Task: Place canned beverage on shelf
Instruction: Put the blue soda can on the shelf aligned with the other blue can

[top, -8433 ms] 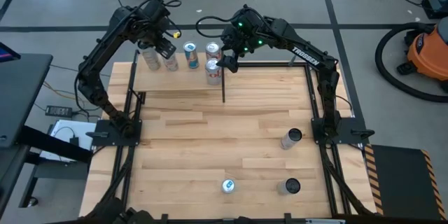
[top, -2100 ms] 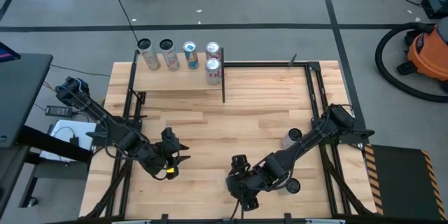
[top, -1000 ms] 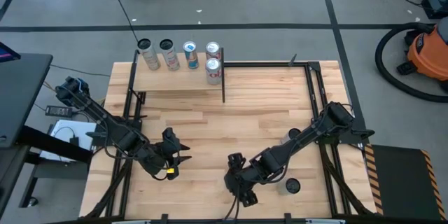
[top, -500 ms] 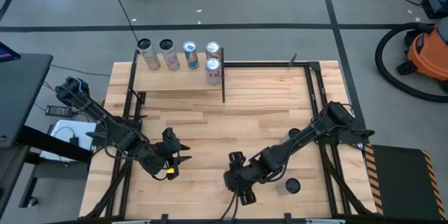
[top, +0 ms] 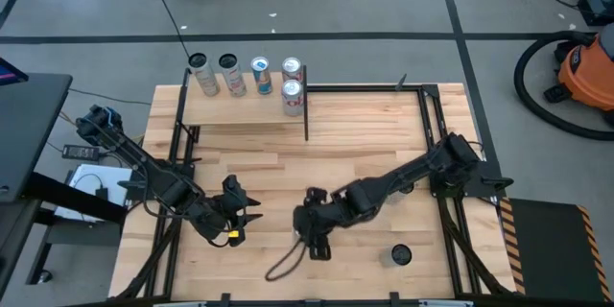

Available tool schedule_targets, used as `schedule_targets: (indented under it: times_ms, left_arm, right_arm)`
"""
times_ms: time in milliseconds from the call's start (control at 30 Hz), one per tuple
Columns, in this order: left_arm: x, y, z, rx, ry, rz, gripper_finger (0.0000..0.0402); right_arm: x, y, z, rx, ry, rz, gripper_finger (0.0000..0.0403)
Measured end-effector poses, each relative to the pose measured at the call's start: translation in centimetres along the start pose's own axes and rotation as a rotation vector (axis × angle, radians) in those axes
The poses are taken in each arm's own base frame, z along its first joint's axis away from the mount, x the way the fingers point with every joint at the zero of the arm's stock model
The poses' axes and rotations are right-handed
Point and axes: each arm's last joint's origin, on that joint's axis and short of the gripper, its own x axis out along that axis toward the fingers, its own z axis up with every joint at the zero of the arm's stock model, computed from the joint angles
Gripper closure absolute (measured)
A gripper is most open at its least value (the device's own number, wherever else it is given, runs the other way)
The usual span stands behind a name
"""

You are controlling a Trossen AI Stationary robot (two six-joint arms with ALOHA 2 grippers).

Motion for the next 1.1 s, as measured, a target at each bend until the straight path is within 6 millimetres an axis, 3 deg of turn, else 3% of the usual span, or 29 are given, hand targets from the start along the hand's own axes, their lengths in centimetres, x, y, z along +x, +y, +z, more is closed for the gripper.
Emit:
schedule_targets:
  times_ms: [533,1100]
  left_arm:
    - [0.0,0.0,0.0,-0.032,0.0,0.0,0.0244]
    - [0.0,0.0,0.0,-0.056,0.0,0.0,0.0244]
  right_arm:
    - [-7.0,-7.7,8.1,-0.039,-0.207,-0.077,0.0151]
    - [-13.6,-15.7,12.1,0.016,-0.43,-0.206,0.0151]
